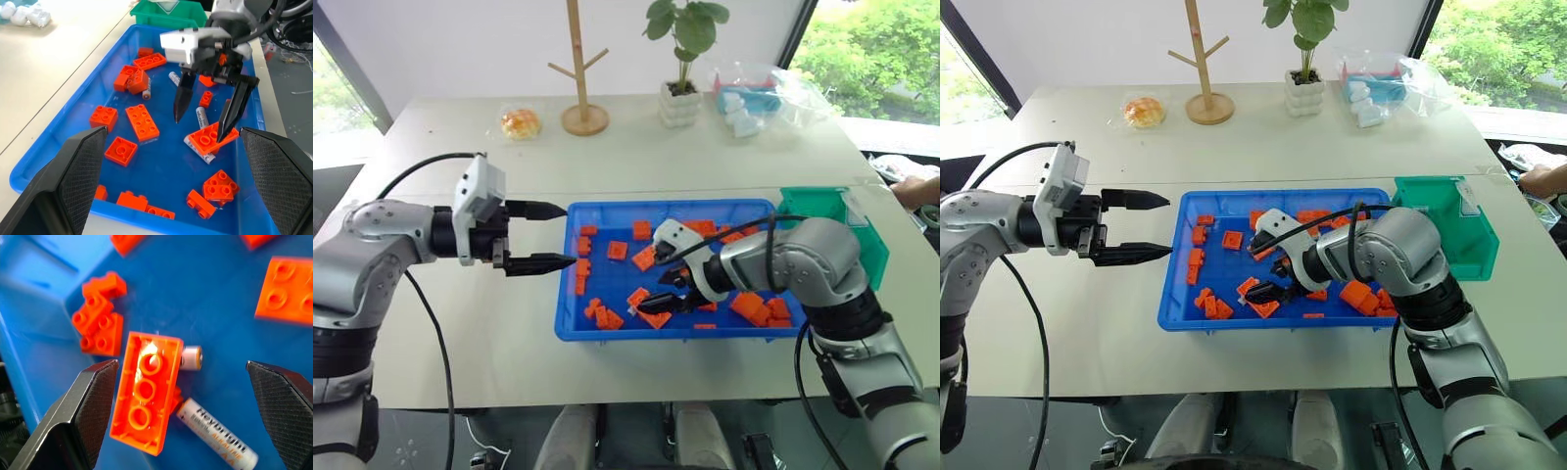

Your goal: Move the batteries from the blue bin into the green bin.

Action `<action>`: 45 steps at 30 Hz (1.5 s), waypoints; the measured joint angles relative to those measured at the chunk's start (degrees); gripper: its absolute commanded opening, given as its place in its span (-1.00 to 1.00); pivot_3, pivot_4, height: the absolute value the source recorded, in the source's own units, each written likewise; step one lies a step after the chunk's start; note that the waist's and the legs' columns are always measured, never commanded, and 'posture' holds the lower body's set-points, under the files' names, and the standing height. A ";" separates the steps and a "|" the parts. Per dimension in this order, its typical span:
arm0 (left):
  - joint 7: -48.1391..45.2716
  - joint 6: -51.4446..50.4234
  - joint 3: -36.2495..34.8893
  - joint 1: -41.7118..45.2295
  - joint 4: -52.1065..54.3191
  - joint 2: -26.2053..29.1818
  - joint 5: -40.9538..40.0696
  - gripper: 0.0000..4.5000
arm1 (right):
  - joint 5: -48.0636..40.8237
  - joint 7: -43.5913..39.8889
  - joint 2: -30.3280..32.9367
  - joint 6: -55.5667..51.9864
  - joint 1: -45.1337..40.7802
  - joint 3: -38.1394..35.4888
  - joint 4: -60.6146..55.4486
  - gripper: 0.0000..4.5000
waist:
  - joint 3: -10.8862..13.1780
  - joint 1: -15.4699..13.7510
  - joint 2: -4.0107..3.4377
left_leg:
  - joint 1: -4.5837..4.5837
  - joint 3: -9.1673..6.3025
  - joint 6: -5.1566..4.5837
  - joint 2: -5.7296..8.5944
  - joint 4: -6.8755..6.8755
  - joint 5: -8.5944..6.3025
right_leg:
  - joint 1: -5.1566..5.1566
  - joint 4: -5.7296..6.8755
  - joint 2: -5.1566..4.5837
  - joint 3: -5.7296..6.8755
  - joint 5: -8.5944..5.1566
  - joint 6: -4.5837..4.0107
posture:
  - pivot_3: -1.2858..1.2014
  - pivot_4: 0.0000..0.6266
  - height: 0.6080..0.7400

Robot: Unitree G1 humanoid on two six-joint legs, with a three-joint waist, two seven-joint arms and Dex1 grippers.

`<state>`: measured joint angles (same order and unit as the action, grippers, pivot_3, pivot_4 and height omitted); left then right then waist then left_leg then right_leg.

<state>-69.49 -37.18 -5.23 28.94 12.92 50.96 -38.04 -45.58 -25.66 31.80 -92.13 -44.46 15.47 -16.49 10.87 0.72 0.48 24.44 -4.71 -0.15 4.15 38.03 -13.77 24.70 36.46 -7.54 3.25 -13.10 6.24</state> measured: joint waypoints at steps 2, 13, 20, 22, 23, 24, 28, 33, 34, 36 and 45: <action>-0.25 0.12 0.01 0.36 -0.13 -0.09 0.03 1.00 | -0.48 0.42 -0.19 0.00 0.00 -0.02 0.04 0.91 | 0.00 0.04 0.00 | -0.02 0.00 0.00 0.00 0.00 0.00 | 0.00 0.02 0.01 0.00 0.00 0.00 | 0.03 -0.52 0.29; -0.28 0.44 0.11 0.66 -0.70 -0.51 0.45 1.00 | -0.55 1.17 -2.16 0.02 0.65 -0.07 2.01 0.91 | -0.01 0.10 0.02 | -0.05 -0.01 0.00 -0.01 0.00 0.00 | 0.03 0.15 0.01 0.00 0.00 0.00 | 0.03 -0.52 0.29; -0.22 0.53 0.11 0.66 -0.75 -0.51 1.22 1.00 | 0.36 1.02 -3.11 0.04 1.06 -0.09 3.11 0.10 | -0.01 0.09 0.02 | -0.08 -0.01 0.00 -0.01 0.00 0.00 | 0.03 0.19 0.01 -0.01 0.00 0.00 | 0.03 -0.52 0.29; -0.22 0.56 0.11 0.66 -0.78 -0.51 1.30 1.00 | 0.42 0.52 -3.30 0.02 1.15 -0.10 3.33 -0.36 | -0.01 0.08 0.02 | -0.08 -0.01 0.00 -0.01 0.00 0.00 | 0.03 0.19 0.01 -0.01 0.00 0.00 | 0.03 -0.52 0.29; -0.23 0.63 0.10 0.66 -0.79 -0.51 1.33 1.00 | 0.41 0.32 -3.40 0.05 1.14 -0.16 3.31 -0.59 | -0.01 0.09 0.02 | -0.08 -0.01 0.00 -0.01 0.00 0.00 | 0.03 0.19 0.01 -0.01 0.00 0.00 | 0.03 -0.52 0.29; -0.23 0.72 0.10 0.66 -0.84 -0.51 1.35 1.00 | 0.40 -0.01 -3.48 0.19 1.06 -0.36 3.27 -0.80 | -0.01 0.09 0.02 | -0.08 -0.01 0.00 -0.01 0.00 0.00 | 0.02 0.19 0.01 -0.01 0.00 0.00 | 0.03 -0.52 0.29; -0.25 1.70 0.10 0.73 -1.48 -0.51 1.63 1.00 | 0.42 -0.61 -3.45 0.17 0.71 -0.75 3.15 -1.00 | -0.04 0.08 0.04 | -0.14 -0.02 0.00 -0.01 0.00 0.00 | -0.03 0.19 0.01 -0.01 0.00 0.00 | 0.03 -0.52 0.29; -0.26 2.37 0.10 0.97 -2.26 -0.85 2.14 1.00 | 0.40 -1.36 -3.06 -0.02 0.04 -0.82 3.58 -1.00 | -0.03 0.01 0.04 | -0.14 -0.01 0.00 0.00 0.00 0.00 | -0.03 0.19 0.00 -0.01 -0.01 0.00 | 0.03 -0.52 0.29; -0.27 2.54 0.12 1.15 -2.39 -1.08 2.32 1.00 | 0.56 -1.41 -3.13 -0.02 -0.88 -0.82 4.53 -1.00 | -0.03 0.04 0.03 | -0.13 -0.01 0.00 0.00 0.00 0.00 | -0.02 0.19 0.00 -0.01 0.00 0.01 | 0.03 -0.52 0.29; -0.32 2.74 0.22 1.36 -2.92 -1.31 2.50 1.00 | 1.95 -1.37 -3.77 0.11 -3.55 -1.28 7.27 -1.00 | -0.03 0.09 0.03 | -0.13 -0.01 0.02 0.00 0.01 0.01 | 0.00 0.21 0.01 -0.01 0.00 0.00 | 0.03 -0.52 0.29; -0.23 2.96 1.31 2.76 -3.66 -1.76 2.62 1.00 | 11.30 -2.27 -15.12 14.82 -13.38 -0.87 26.64 -1.00 | -0.01 0.49 0.02 | -0.06 0.03 0.19 0.00 -0.02 0.11 | 0.34 0.73 0.01 -0.09 -0.01 -0.02 | 0.03 -0.52 0.29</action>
<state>-69.72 -34.22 -3.92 31.70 9.25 49.21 -35.42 -34.28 -27.93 16.68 -77.31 -57.84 14.60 10.15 10.85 1.21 0.51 24.37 -4.68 0.04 4.15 38.01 -13.66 25.03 37.19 -7.53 3.16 -13.10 6.22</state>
